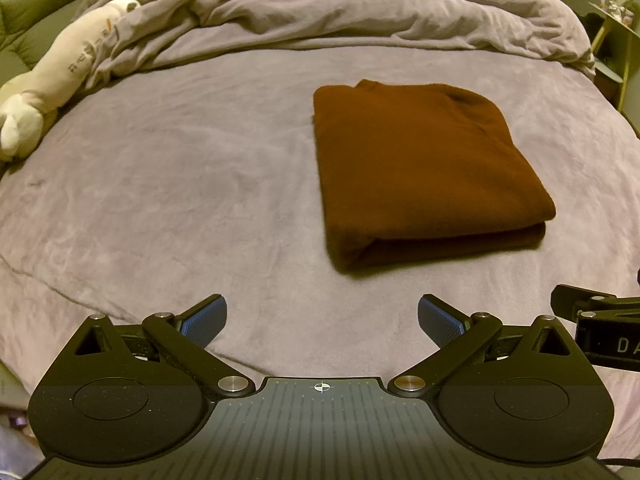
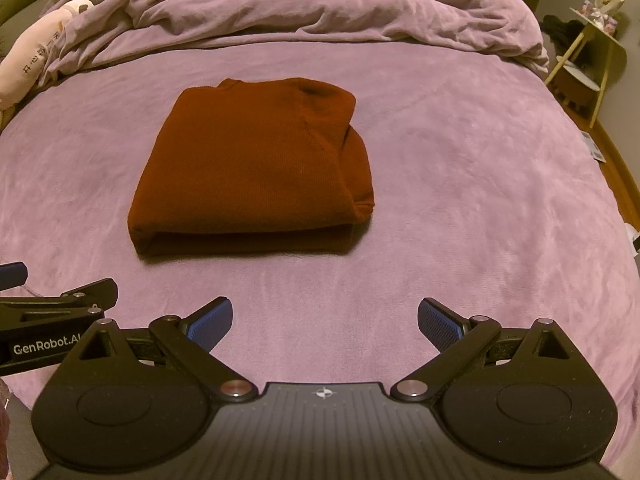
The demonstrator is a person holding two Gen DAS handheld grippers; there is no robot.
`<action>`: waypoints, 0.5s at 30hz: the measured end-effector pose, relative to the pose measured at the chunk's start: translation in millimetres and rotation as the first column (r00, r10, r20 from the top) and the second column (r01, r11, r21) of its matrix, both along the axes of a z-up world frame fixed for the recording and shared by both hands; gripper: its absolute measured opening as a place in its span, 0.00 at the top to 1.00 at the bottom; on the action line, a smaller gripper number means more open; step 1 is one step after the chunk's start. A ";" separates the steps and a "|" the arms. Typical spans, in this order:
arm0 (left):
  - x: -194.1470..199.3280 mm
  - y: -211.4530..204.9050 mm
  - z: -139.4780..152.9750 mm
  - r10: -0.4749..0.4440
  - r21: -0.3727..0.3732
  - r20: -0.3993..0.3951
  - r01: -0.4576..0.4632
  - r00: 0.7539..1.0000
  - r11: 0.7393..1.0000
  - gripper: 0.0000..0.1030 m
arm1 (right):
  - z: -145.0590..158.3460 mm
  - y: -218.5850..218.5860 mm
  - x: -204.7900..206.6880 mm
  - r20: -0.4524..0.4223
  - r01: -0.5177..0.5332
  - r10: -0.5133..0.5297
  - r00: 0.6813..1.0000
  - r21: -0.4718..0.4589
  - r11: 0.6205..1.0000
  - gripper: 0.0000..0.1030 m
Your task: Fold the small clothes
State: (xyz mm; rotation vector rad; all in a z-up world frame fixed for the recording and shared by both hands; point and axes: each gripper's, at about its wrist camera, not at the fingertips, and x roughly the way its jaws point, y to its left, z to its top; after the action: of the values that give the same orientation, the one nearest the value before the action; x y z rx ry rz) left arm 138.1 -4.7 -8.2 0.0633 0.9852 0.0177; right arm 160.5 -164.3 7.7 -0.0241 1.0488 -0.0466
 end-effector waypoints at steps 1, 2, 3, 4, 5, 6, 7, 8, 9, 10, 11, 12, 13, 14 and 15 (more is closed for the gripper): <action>-0.2 0.2 -0.2 0.000 0.000 0.001 0.000 1.000 1.000 0.00 | -0.1 -0.1 0.1 0.000 0.001 -0.001 1.000 0.002 1.000 0.04; -0.5 0.3 -0.6 0.000 0.000 0.001 0.000 1.000 1.000 0.00 | -0.2 -1.2 0.3 0.000 0.001 -0.001 1.000 0.003 1.000 0.04; -0.6 0.2 -0.9 -0.001 0.001 0.001 0.001 1.000 1.000 0.00 | -0.4 -1.2 0.4 -0.001 0.002 -0.002 1.000 0.003 1.000 0.04; -0.7 0.0 -1.2 -0.002 0.002 0.001 0.002 1.000 1.000 0.00 | -0.5 -0.9 0.4 -0.001 0.001 -0.001 1.000 0.003 1.000 0.04; -0.8 0.0 -1.3 -0.003 0.002 0.002 0.003 1.000 1.000 0.00 | -0.4 -0.9 0.5 -0.001 0.000 0.000 1.000 0.002 1.000 0.04; -1.0 0.1 -1.3 -0.003 0.000 0.003 0.003 1.000 1.000 0.00 | -0.5 -1.5 0.7 -0.001 -0.001 0.001 1.000 0.000 1.000 0.04; -0.8 0.4 -1.0 -0.004 -0.001 0.004 0.004 1.000 1.000 0.00 | -0.4 -1.3 0.7 0.000 -0.001 0.001 1.000 -0.001 1.000 0.04; -0.9 0.3 -1.0 -0.005 -0.003 0.005 0.005 1.000 1.000 0.00 | -0.4 -1.3 0.8 0.001 -0.002 0.002 1.000 0.000 1.000 0.04; -0.8 0.6 -0.9 -0.007 -0.007 0.004 0.007 1.000 1.000 0.00 | -0.5 -1.0 0.5 0.001 -0.001 0.001 1.000 0.000 1.000 0.04; -0.8 1.2 -0.6 -0.006 -0.011 0.003 0.006 1.000 1.000 0.00 | -0.5 -1.0 0.4 0.002 0.000 0.000 1.000 0.001 1.000 0.04; -0.7 1.7 -0.6 -0.006 -0.017 0.002 0.006 1.000 1.000 0.00 | -0.6 -0.8 0.3 0.003 0.000 0.000 1.000 0.002 1.000 0.04; -0.3 2.1 -0.4 -0.006 -0.022 -0.001 0.006 1.000 1.000 0.00 | -0.8 -0.6 0.1 0.003 0.001 -0.001 1.000 0.002 1.000 0.04; 0.1 2.2 -0.7 -0.005 -0.026 -0.004 0.005 1.000 1.000 0.00 | -1.0 -0.6 0.1 0.003 0.001 -0.001 1.000 0.003 1.000 0.04; 0.3 2.4 -1.2 -0.004 -0.027 -0.007 0.004 1.000 1.000 0.00 | -0.9 -0.5 -0.1 0.003 0.000 0.000 1.000 0.002 1.000 0.04; 0.8 2.5 -1.2 -0.003 -0.025 -0.010 0.002 1.000 1.000 0.00 | -0.9 -0.5 0.0 0.003 0.000 0.000 1.000 0.002 1.000 0.04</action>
State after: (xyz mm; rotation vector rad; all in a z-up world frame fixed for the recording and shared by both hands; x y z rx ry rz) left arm 138.9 -2.1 -9.4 0.0420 0.9947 0.0031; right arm 160.5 -164.8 6.8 -0.0223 1.0460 -0.0458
